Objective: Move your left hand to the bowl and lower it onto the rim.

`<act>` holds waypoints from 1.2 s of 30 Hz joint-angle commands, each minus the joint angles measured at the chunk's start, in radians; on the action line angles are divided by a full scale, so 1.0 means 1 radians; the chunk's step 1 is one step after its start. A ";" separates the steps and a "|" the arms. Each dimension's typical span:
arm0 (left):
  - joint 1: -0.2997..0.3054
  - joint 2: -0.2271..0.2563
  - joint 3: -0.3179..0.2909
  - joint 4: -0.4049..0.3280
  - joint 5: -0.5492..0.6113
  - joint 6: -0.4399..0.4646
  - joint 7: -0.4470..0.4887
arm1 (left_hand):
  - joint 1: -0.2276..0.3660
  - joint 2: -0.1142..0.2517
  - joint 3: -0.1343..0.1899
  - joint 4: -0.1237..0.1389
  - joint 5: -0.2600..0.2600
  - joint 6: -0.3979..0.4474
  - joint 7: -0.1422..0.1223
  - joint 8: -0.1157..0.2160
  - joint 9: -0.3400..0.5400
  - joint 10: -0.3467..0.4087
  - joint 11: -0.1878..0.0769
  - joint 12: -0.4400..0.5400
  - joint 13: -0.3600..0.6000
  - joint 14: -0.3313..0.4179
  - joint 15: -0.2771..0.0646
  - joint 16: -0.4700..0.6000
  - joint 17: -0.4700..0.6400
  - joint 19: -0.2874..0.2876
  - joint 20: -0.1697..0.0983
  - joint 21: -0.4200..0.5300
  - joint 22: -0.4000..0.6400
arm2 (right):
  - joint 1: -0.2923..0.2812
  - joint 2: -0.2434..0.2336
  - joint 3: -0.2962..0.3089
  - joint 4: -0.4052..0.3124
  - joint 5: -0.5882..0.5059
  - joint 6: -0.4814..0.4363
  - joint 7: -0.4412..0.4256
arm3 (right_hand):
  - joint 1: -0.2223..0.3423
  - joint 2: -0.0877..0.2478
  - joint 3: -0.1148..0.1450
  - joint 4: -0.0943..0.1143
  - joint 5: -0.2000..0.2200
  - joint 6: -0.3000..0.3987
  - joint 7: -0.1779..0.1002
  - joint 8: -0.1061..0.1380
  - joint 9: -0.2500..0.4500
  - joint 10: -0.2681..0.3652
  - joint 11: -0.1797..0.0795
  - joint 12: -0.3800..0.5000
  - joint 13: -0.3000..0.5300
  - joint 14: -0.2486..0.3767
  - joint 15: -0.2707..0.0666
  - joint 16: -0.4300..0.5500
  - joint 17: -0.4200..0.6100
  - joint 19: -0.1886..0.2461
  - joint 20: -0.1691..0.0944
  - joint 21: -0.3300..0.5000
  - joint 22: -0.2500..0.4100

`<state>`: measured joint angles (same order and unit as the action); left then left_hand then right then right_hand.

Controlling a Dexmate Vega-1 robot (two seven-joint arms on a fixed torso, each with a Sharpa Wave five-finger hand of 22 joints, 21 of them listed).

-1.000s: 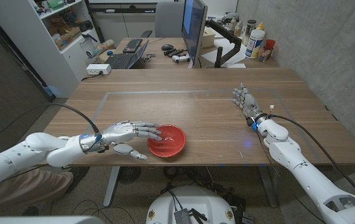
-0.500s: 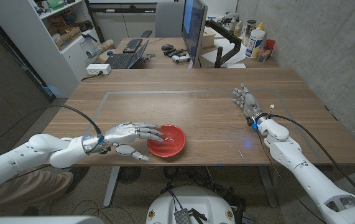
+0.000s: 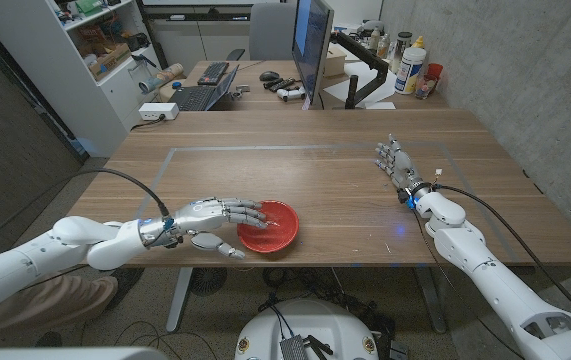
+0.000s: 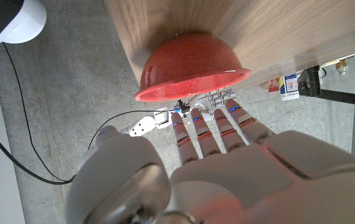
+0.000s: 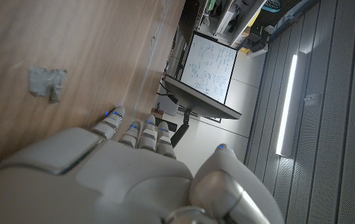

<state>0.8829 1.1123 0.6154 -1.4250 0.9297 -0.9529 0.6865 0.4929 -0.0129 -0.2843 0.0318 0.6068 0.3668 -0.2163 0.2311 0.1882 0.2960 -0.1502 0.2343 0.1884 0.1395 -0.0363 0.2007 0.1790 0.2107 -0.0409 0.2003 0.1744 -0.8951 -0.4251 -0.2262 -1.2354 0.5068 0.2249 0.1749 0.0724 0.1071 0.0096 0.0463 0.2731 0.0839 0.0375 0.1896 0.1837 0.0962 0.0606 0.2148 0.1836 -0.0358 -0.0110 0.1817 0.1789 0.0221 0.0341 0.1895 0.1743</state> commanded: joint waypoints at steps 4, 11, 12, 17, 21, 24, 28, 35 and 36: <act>-0.016 -0.021 0.016 -0.011 0.019 0.011 -0.005 | 0.010 -0.002 -0.004 -0.007 0.008 0.011 -0.003 0.007 0.003 0.012 -0.001 -0.001 0.005 0.009 -0.162 0.000 0.005 0.010 -0.060 0.002 0.004 | 0.008 0.006 0.008 0.025 0.004 0.028 0.017 | -0.002 0.003 -0.003 0.009 0.000 0.004 -0.003 0.002 0.002 0.004 -0.001 0.001 0.004 -0.007 0.002 0.002 0.003 -0.005 0.005 0.007 0.006; -0.033 -0.033 0.030 0.002 0.017 -0.001 -0.017 | 0.011 -0.003 -0.005 -0.007 0.009 0.015 -0.002 0.007 0.003 0.014 -0.001 -0.001 0.005 0.010 -0.164 0.000 0.005 0.011 -0.060 0.002 0.004 | 0.003 0.002 0.013 0.019 0.007 0.019 0.016 | -0.003 0.004 -0.003 0.010 -0.001 0.003 -0.004 0.002 0.002 0.005 -0.001 0.001 0.004 -0.008 0.001 0.002 0.003 -0.005 0.005 0.007 0.006; -0.034 -0.034 0.031 0.004 0.016 0.000 -0.018 | 0.011 -0.003 -0.005 -0.006 0.009 0.017 -0.002 0.007 0.003 0.015 -0.002 -0.001 0.005 0.010 -0.165 -0.001 0.005 0.010 -0.059 0.002 0.004 | 0.002 0.001 0.012 0.019 0.003 0.022 0.015 | -0.004 0.004 -0.003 0.011 -0.001 0.003 -0.005 0.001 0.002 0.005 -0.001 0.001 0.004 -0.008 0.001 0.002 0.003 -0.005 0.005 0.007 0.006; -0.054 -0.038 0.040 0.026 0.010 -0.017 -0.035 | 0.010 -0.003 -0.006 -0.006 0.010 0.021 -0.002 0.007 0.003 0.018 -0.001 -0.001 0.005 0.012 -0.164 -0.001 0.005 0.012 -0.059 0.002 0.004 | -0.002 0.001 0.015 0.018 0.006 0.021 0.011 | -0.005 0.004 -0.003 0.011 -0.001 0.003 -0.004 0.002 0.002 0.004 -0.004 0.001 0.004 -0.008 0.002 0.002 0.003 -0.005 0.005 0.007 0.006; -0.064 -0.042 0.045 0.038 0.014 -0.025 -0.038 | 0.010 -0.004 -0.007 -0.006 0.011 0.023 -0.002 0.007 0.003 0.021 -0.003 -0.001 0.005 0.017 -0.163 0.001 0.005 0.015 -0.056 0.003 0.004 | -0.001 0.004 0.015 0.023 0.006 0.022 0.010 | -0.006 0.004 -0.003 0.012 -0.002 0.003 -0.004 0.001 0.002 0.005 -0.005 0.001 0.004 -0.008 0.001 0.002 0.003 -0.005 0.005 0.007 0.006; -0.068 -0.046 0.046 0.045 0.016 -0.024 -0.030 | 0.010 -0.004 -0.008 -0.005 0.012 0.022 -0.003 0.005 0.003 0.024 -0.004 -0.001 0.005 0.019 -0.165 0.001 0.005 0.018 -0.056 0.004 0.004 | 0.003 0.008 0.014 0.030 0.006 0.021 0.010 | -0.006 0.004 -0.003 0.012 -0.002 0.003 -0.005 0.001 0.002 0.004 -0.003 0.001 0.004 -0.008 0.000 0.002 0.003 -0.005 0.005 0.007 0.006; -0.075 -0.047 0.052 0.057 0.019 -0.032 -0.028 | 0.010 -0.005 -0.009 -0.005 0.013 0.014 -0.003 0.000 0.003 0.025 -0.003 -0.002 0.005 0.021 -0.166 0.000 0.005 0.020 -0.056 0.004 0.004 | 0.012 0.012 0.010 0.042 0.001 0.026 0.010 | -0.007 0.003 -0.004 0.012 -0.002 0.003 -0.004 0.002 0.002 0.004 -0.003 0.001 0.004 -0.008 0.000 0.002 0.003 -0.005 0.005 0.007 0.006; -0.078 -0.048 0.056 0.065 0.019 -0.028 -0.022 | 0.010 -0.006 -0.010 -0.004 0.015 0.005 -0.003 -0.006 0.003 0.024 -0.003 -0.004 0.005 0.022 -0.166 0.000 0.005 0.023 -0.056 0.004 0.004 | 0.028 0.017 0.005 0.063 -0.004 0.037 0.018 | -0.008 0.004 -0.004 0.013 -0.003 0.003 -0.005 0.001 0.002 0.004 -0.005 0.001 0.004 -0.012 0.000 0.001 0.003 -0.011 0.004 0.005 0.006; -0.078 -0.050 0.057 0.066 0.020 -0.028 -0.020 | 0.010 -0.006 -0.010 -0.004 0.015 0.004 -0.003 -0.006 0.003 0.024 -0.003 -0.004 0.005 0.022 -0.166 -0.001 0.005 0.023 -0.056 0.004 0.004 | 0.030 0.018 0.006 0.063 -0.002 0.033 0.018 | -0.008 0.004 -0.004 0.014 -0.003 0.003 -0.005 0.001 0.002 0.004 -0.005 0.001 0.004 -0.012 0.000 0.001 0.003 -0.011 0.004 0.005 0.006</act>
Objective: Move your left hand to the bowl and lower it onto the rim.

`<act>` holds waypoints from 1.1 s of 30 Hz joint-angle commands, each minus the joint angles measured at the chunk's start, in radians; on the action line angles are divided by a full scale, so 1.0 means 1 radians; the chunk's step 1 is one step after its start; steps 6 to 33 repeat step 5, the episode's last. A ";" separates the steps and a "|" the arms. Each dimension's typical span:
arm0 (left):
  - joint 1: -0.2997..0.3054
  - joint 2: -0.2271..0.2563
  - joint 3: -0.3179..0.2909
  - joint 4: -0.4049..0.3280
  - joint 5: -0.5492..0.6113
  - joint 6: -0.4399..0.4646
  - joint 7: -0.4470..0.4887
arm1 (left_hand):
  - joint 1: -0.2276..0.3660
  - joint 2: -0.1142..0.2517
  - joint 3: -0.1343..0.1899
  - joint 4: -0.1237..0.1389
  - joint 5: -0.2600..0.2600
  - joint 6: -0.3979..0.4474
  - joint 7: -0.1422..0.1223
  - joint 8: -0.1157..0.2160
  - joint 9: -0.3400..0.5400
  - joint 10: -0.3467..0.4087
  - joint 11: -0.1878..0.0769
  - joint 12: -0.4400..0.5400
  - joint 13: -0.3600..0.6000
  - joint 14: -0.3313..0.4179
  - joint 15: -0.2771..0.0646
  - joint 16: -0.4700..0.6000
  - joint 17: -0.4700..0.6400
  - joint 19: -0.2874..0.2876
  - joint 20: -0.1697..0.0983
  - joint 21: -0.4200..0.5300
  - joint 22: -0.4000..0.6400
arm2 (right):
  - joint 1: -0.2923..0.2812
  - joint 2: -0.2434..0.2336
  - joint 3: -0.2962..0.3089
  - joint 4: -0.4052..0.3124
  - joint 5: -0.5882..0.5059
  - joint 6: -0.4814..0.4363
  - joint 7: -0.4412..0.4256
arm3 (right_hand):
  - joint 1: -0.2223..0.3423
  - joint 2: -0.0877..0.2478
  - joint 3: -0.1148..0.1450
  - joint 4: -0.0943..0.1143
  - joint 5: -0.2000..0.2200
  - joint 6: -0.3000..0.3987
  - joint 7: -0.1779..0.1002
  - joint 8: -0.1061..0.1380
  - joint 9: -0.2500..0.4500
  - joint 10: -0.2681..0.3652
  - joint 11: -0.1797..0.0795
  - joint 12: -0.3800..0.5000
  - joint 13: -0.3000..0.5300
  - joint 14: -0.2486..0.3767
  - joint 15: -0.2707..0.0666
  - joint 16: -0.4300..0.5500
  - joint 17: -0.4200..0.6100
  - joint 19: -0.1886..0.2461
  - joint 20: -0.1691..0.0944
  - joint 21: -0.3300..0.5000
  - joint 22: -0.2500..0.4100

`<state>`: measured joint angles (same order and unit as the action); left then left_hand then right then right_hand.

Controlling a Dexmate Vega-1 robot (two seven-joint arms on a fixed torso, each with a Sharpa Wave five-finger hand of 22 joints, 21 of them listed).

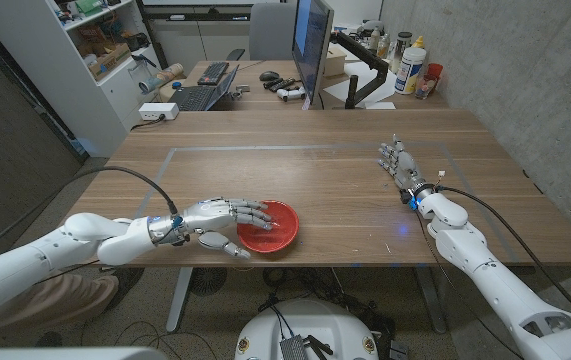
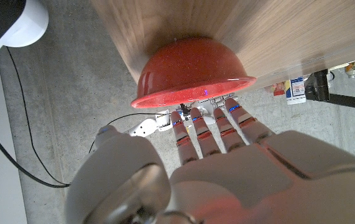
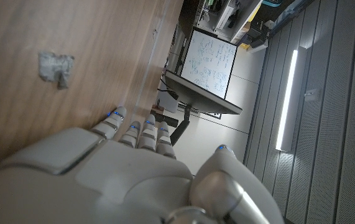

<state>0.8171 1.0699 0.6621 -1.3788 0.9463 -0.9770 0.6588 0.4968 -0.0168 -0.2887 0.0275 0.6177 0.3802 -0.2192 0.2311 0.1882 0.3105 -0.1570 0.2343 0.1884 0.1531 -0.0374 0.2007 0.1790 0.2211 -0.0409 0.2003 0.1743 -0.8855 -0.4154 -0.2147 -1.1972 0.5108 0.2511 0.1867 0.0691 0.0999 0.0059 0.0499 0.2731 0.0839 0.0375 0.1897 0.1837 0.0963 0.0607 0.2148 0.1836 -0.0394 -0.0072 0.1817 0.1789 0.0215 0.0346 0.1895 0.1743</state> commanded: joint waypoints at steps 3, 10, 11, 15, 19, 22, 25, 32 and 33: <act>-0.013 -0.008 0.013 0.021 -0.002 -0.004 0.005 | 0.006 -0.002 -0.006 0.000 0.005 -0.012 0.000 -0.008 0.003 0.010 0.002 -0.005 0.005 0.009 -0.165 -0.001 0.005 0.013 -0.055 0.004 0.004 | 0.026 0.009 -0.005 0.027 -0.006 0.007 0.007 | -0.005 0.011 0.000 0.010 -0.003 0.003 -0.005 0.001 0.002 0.004 -0.005 0.001 0.004 -0.009 -0.004 0.001 0.003 -0.011 0.003 0.005 0.006; -0.017 -0.011 0.015 0.025 0.000 -0.006 0.006 | 0.006 -0.002 -0.006 0.000 0.005 -0.013 0.000 -0.009 0.003 0.012 0.003 -0.004 0.005 0.010 -0.165 -0.001 0.005 0.015 -0.057 0.004 0.004 | 0.028 0.008 -0.005 0.027 -0.008 0.010 0.007 | -0.005 0.011 0.000 0.010 -0.003 0.003 -0.005 0.001 0.002 0.003 -0.005 0.001 0.004 -0.010 -0.004 0.001 0.003 -0.011 0.003 0.005 0.006; -0.017 -0.011 0.015 0.025 0.000 -0.006 0.006 | 0.006 -0.002 -0.006 0.000 0.005 -0.013 0.000 -0.009 0.003 0.012 0.003 -0.004 0.005 0.010 -0.165 -0.001 0.005 0.015 -0.057 0.004 0.004 | 0.028 0.008 -0.005 0.027 -0.008 0.010 0.007 | -0.005 0.011 0.000 0.010 -0.003 0.003 -0.005 0.001 0.002 0.003 -0.005 0.001 0.004 -0.010 -0.004 0.001 0.003 -0.011 0.003 0.005 0.006; -0.017 -0.011 0.015 0.025 0.000 -0.006 0.006 | 0.006 -0.002 -0.006 0.000 0.005 -0.013 0.000 -0.009 0.003 0.012 0.003 -0.004 0.005 0.010 -0.165 -0.001 0.005 0.015 -0.057 0.004 0.004 | 0.028 0.008 -0.005 0.027 -0.008 0.010 0.007 | -0.005 0.011 0.000 0.010 -0.003 0.003 -0.005 0.001 0.002 0.003 -0.005 0.001 0.004 -0.010 -0.004 0.001 0.003 -0.011 0.003 0.005 0.006; -0.017 -0.011 0.015 0.025 0.000 -0.006 0.006 | 0.006 -0.002 -0.006 0.000 0.005 -0.013 0.000 -0.009 0.003 0.012 0.003 -0.004 0.005 0.010 -0.165 -0.001 0.005 0.015 -0.057 0.004 0.004 | 0.028 0.008 -0.005 0.027 -0.008 0.010 0.007 | -0.005 0.011 0.000 0.010 -0.003 0.003 -0.005 0.001 0.002 0.003 -0.005 0.001 0.004 -0.010 -0.004 0.001 0.003 -0.011 0.003 0.005 0.006; -0.017 -0.011 0.015 0.025 0.000 -0.006 0.006 | 0.006 -0.002 -0.006 0.000 0.005 -0.013 0.000 -0.009 0.003 0.012 0.003 -0.004 0.005 0.010 -0.165 -0.001 0.005 0.015 -0.057 0.004 0.004 | 0.028 0.008 -0.005 0.027 -0.008 0.010 0.007 | -0.005 0.011 0.000 0.010 -0.003 0.003 -0.005 0.001 0.002 0.003 -0.005 0.001 0.004 -0.010 -0.004 0.001 0.003 -0.011 0.003 0.005 0.006; -0.017 -0.011 0.015 0.025 0.000 -0.006 0.006 | 0.006 -0.002 -0.006 0.000 0.005 -0.013 0.000 -0.009 0.003 0.012 0.003 -0.004 0.005 0.010 -0.165 -0.001 0.005 0.015 -0.057 0.004 0.004 | 0.028 0.008 -0.005 0.027 -0.008 0.010 0.007 | -0.005 0.011 0.000 0.010 -0.003 0.003 -0.005 0.001 0.002 0.003 -0.005 0.001 0.004 -0.010 -0.004 0.001 0.003 -0.011 0.003 0.005 0.006; -0.017 -0.011 0.015 0.025 0.000 -0.006 0.006 | 0.006 -0.002 -0.006 0.000 0.005 -0.013 0.000 -0.009 0.003 0.012 0.003 -0.004 0.005 0.010 -0.165 -0.001 0.005 0.015 -0.057 0.004 0.004 | 0.028 0.008 -0.005 0.027 -0.008 0.010 0.007 | -0.005 0.011 0.000 0.010 -0.003 0.003 -0.005 0.001 0.002 0.003 -0.005 0.001 0.004 -0.010 -0.004 0.001 0.003 -0.011 0.003 0.005 0.006; -0.017 -0.011 0.015 0.025 0.000 -0.006 0.006 | 0.006 -0.002 -0.006 0.000 0.005 -0.013 0.000 -0.009 0.003 0.012 0.003 -0.004 0.005 0.010 -0.165 -0.001 0.005 0.015 -0.057 0.004 0.004 | 0.028 0.008 -0.005 0.027 -0.008 0.010 0.007 | -0.005 0.011 0.000 0.010 -0.003 0.003 -0.005 0.001 0.002 0.003 -0.005 0.001 0.004 -0.010 -0.004 0.001 0.003 -0.011 0.003 0.005 0.006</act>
